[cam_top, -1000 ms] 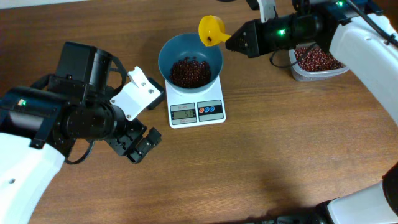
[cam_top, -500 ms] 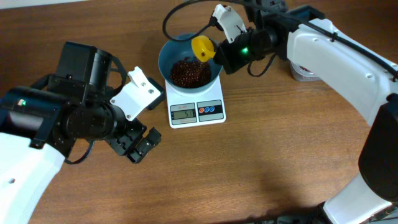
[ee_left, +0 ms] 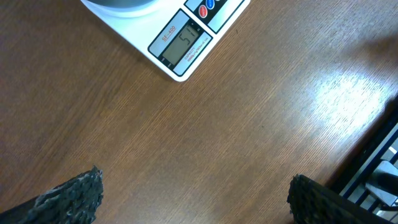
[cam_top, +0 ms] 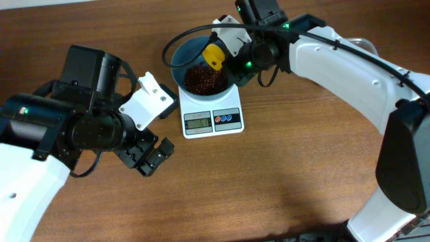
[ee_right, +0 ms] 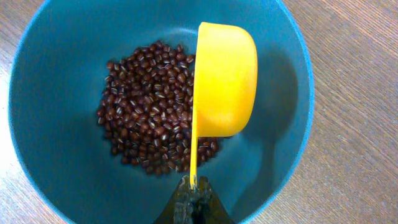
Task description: Scoop item into bowl and weigh 50g on scale
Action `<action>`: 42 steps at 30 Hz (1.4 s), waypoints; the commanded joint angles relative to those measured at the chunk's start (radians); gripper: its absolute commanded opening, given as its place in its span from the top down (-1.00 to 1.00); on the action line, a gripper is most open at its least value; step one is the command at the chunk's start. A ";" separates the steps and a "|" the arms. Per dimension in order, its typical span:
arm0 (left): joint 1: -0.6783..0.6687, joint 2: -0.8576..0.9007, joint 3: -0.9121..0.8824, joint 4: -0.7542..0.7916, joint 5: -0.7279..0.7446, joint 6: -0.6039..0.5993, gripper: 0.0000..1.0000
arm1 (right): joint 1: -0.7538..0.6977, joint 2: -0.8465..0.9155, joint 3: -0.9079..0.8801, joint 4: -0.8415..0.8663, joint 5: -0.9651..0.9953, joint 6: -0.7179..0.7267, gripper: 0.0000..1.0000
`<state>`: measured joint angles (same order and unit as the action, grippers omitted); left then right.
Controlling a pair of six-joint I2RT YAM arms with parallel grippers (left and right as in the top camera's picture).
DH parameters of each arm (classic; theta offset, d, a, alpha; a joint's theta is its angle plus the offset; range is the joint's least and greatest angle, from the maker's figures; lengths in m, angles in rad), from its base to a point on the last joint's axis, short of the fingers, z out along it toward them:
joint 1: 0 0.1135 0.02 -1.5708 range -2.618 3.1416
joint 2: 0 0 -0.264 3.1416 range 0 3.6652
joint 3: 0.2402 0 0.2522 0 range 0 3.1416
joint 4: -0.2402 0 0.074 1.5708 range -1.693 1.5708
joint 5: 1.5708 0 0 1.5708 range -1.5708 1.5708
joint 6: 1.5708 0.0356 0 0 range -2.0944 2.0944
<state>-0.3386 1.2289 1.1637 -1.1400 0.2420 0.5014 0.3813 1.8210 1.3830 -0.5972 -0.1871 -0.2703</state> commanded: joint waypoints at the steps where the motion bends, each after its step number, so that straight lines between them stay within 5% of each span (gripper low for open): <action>1: -0.002 0.002 0.000 0.002 -0.003 0.013 -0.98 | 0.001 0.021 0.023 0.003 0.019 -0.011 0.92; 23: -0.002 0.002 0.000 0.002 -0.003 0.013 -0.98 | 0.055 0.025 0.061 -0.084 -0.094 -0.010 0.92; 35: -0.002 0.002 0.000 0.002 -0.003 0.013 -0.98 | 0.057 0.027 0.060 -0.126 -0.003 -0.010 0.92; 42: -0.002 0.002 0.000 0.002 -0.003 0.013 -0.98 | 0.026 0.026 0.061 -0.170 -0.236 -0.044 0.92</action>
<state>-0.3386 1.2289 1.1637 -1.1400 0.2417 0.5014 0.4309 1.8553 1.4242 -0.7643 -0.3252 -0.2977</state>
